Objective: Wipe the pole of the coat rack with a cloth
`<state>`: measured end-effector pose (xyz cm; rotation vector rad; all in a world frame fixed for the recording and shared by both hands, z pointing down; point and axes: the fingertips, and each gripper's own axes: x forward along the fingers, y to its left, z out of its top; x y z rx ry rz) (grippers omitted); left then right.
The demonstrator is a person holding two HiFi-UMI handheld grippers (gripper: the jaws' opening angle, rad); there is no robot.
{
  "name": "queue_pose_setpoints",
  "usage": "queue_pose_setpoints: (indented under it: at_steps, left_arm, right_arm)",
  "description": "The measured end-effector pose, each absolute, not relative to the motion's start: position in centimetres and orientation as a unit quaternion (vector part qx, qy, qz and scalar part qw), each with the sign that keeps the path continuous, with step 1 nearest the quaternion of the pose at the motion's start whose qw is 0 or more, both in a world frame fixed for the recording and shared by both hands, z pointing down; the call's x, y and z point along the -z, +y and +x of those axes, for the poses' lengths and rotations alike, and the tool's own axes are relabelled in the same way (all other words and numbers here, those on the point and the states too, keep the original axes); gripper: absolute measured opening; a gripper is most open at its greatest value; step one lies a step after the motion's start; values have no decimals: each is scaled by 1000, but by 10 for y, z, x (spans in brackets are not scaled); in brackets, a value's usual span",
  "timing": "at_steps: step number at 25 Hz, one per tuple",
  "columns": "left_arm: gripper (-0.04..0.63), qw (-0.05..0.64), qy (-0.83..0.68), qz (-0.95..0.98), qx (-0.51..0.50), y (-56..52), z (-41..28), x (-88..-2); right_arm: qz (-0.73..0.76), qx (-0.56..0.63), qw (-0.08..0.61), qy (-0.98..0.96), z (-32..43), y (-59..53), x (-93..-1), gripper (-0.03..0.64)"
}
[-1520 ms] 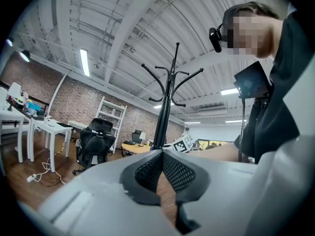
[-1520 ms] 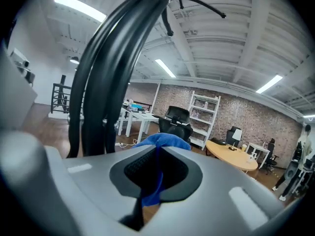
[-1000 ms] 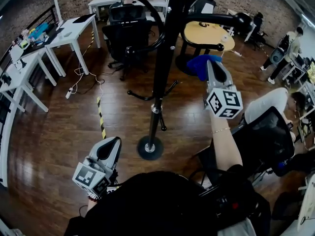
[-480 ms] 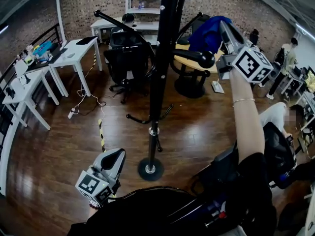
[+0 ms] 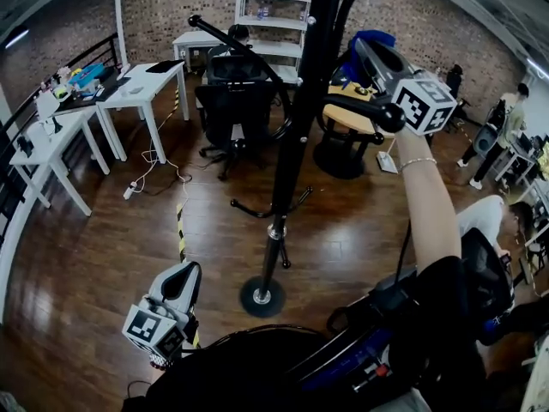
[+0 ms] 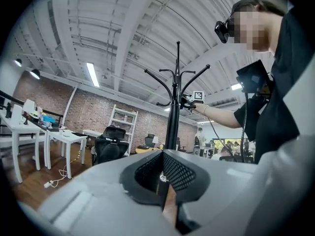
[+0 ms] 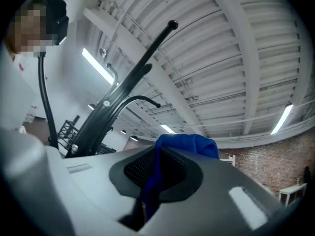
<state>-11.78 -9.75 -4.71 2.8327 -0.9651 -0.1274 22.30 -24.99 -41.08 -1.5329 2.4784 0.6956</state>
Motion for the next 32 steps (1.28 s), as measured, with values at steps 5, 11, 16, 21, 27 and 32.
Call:
queue_pose_setpoints:
  at_steps: [5,11,16,21,27,32]
  left_arm:
    - [6,80,-327,940,47,-97,-120,45]
    - [6,83,-307,947,39,-101,-116,38]
    - [6,84,-299,950,32,-96,-112,37]
    - [6,83,-304,949,35,-97,-126,39]
    - [6,96,-317,943,41,-92,-134,36]
    - [6,95,-316,943,43,-85,-135,34]
  right_arm:
    - [-394,-223,67,889,192,-226,402,23]
    - [-274,-253,-42,927,153,-209,359,23]
    - [-209,-209,-122,948,135,-192,331,23]
    - [-169,-158,-209,950,131,-188,321,21]
    - [-138,-129,-328,926,130,-174,292,23]
    - [-112,-111,-390,907,125,-156,279,21]
